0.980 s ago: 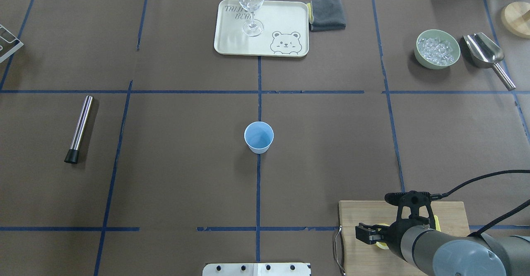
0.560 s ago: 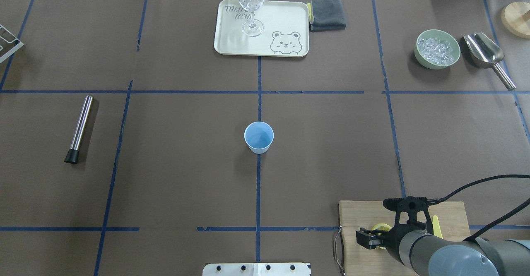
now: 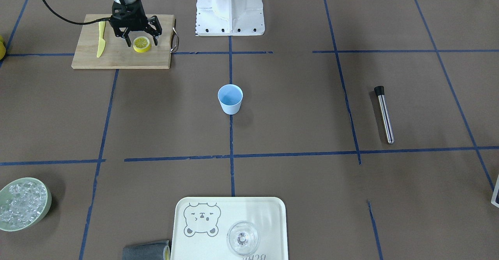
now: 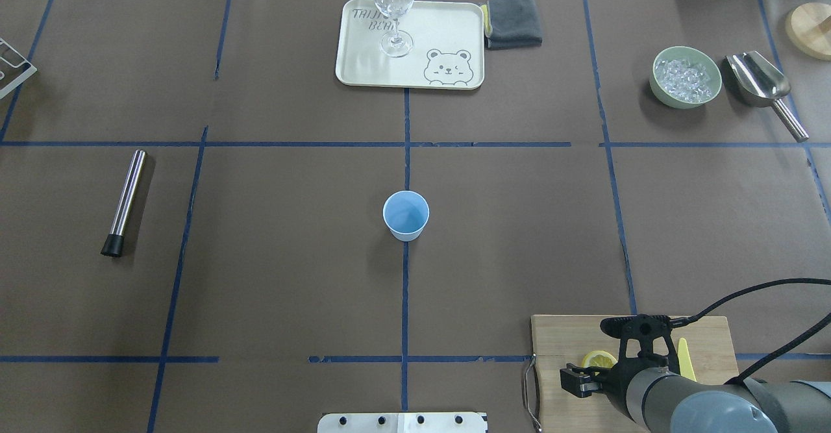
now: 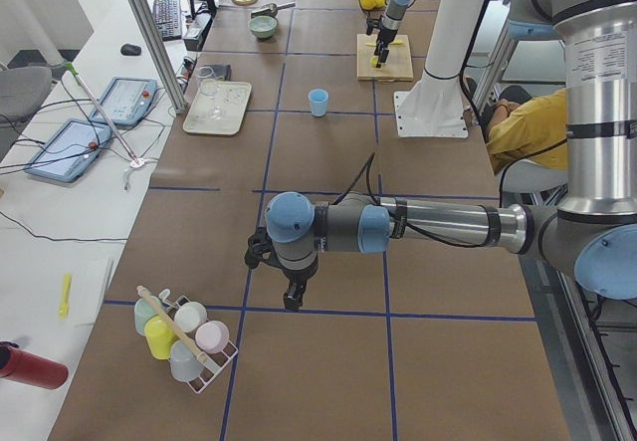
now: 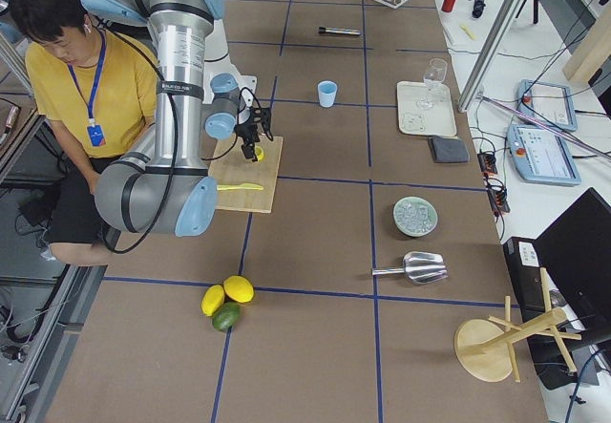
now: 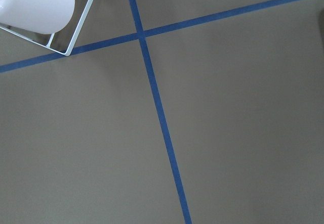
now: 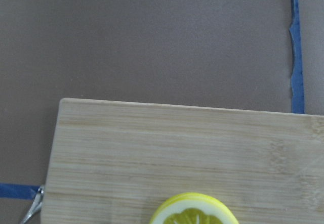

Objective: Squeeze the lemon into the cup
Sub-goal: 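Reach the right gripper down to the lemon slice and grasp it, then lift the lemon slice with the right gripper toward the blue cup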

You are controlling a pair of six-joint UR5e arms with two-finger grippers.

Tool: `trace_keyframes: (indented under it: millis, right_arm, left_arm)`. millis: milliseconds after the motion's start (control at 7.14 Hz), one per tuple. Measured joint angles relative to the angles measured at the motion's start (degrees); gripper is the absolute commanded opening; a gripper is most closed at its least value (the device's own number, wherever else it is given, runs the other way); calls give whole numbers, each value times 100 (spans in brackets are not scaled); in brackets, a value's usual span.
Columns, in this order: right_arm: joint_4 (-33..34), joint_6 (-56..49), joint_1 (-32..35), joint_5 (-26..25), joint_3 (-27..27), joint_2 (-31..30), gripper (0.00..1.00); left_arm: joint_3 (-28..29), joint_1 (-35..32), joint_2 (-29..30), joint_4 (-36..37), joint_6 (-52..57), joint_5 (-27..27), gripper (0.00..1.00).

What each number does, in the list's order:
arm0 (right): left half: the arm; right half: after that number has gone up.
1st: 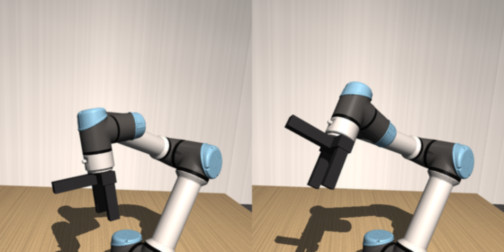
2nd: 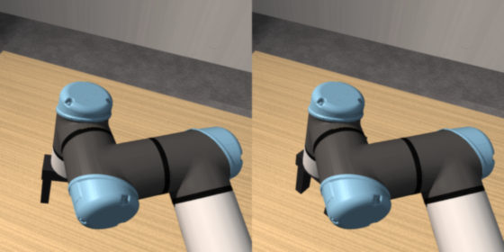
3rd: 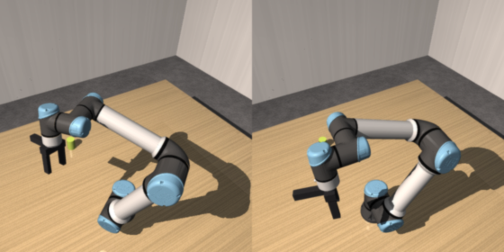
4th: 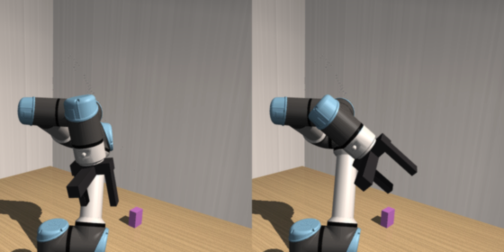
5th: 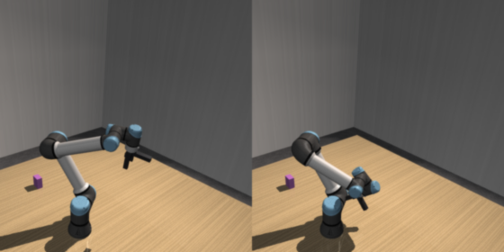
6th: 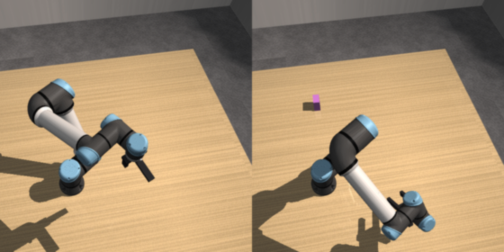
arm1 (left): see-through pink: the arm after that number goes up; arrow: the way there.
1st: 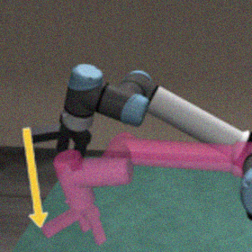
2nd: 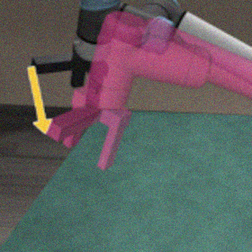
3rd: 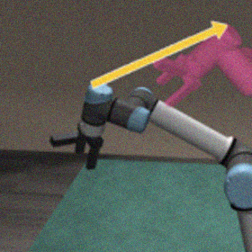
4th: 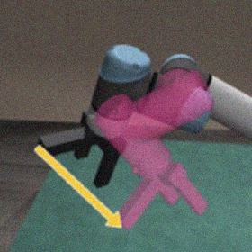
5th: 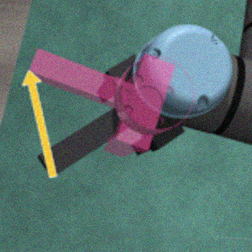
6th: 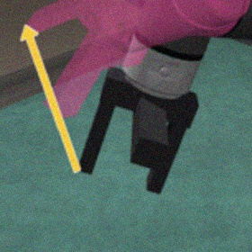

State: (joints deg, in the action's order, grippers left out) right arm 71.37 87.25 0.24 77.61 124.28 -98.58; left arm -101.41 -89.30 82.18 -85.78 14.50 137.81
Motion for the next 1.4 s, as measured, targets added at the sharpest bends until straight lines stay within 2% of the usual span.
trace_keyframes:
  millis: [980, 1120, 1260, 1400]
  right_arm:
    - [9, -7, -3, 4, -5, -86, 73]
    - [9, -7, -4, 7, 1, -85, 53]
    - [9, -7, -4, 10, 4, -81, 20]
    - [9, -7, -4, 14, 12, -77, 0]
  left_arm:
    - [-78, -1, -16, 26, 0, 0, 100]
    - [-103, -8, -20, 26, -2, 0, 100]
    - [-138, -13, -23, 29, -6, 0, 100]
    - [-163, -16, -25, 32, -8, 0, 100]
